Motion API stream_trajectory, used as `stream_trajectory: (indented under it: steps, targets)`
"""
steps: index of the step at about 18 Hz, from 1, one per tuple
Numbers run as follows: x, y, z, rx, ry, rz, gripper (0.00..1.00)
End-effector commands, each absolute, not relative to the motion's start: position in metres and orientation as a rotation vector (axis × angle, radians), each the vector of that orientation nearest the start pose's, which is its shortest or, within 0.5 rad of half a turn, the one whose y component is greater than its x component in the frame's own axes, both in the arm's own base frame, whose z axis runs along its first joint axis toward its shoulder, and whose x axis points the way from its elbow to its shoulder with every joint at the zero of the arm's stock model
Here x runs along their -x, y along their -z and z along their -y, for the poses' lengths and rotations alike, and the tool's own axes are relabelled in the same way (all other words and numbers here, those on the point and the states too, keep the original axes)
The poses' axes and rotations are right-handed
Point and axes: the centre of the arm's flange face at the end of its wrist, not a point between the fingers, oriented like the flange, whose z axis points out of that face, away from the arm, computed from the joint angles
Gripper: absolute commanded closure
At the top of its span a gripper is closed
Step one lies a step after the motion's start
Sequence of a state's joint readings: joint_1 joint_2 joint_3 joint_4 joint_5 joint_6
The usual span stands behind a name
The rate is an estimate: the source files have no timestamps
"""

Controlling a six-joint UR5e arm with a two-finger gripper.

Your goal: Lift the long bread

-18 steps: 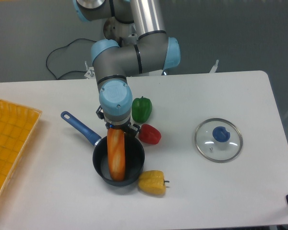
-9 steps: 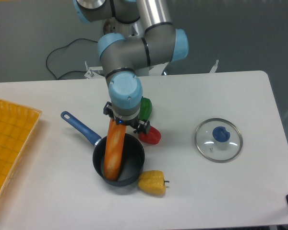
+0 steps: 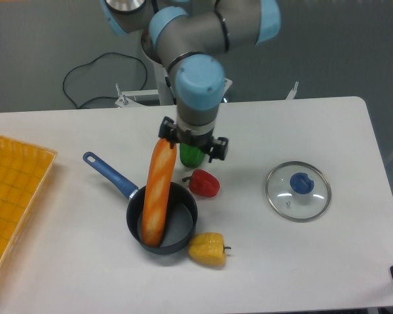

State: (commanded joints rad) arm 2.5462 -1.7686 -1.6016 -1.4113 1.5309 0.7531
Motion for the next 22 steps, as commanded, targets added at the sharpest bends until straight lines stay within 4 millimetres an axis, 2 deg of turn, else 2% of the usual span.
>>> stream_trajectory:
  steps: [3, 5, 7, 10, 12, 19, 22]
  targets:
    - [0.429, -0.384, -0.397, 3.125, 0.119, 0.346, 0.0]
    - [0.456, -0.377, -0.379, 3.123, 0.109, 0.283, 0.0]
    - [0.48, -0.365, -0.367, 3.118, 0.072, 0.145, 0.0]
    - [0.503, -0.345, -0.351, 3.163, 0.006, -0.179, 0.0]
    - [0.521, -0.334, -0.352, 3.174, -0.096, -0.234, 0.0]
    - [0.531, -0.315, -0.354, 3.171, -0.105, -0.261, 0.0]
    - [0.532, -0.315, -0.352, 3.161, -0.097, -0.372, 0.0]
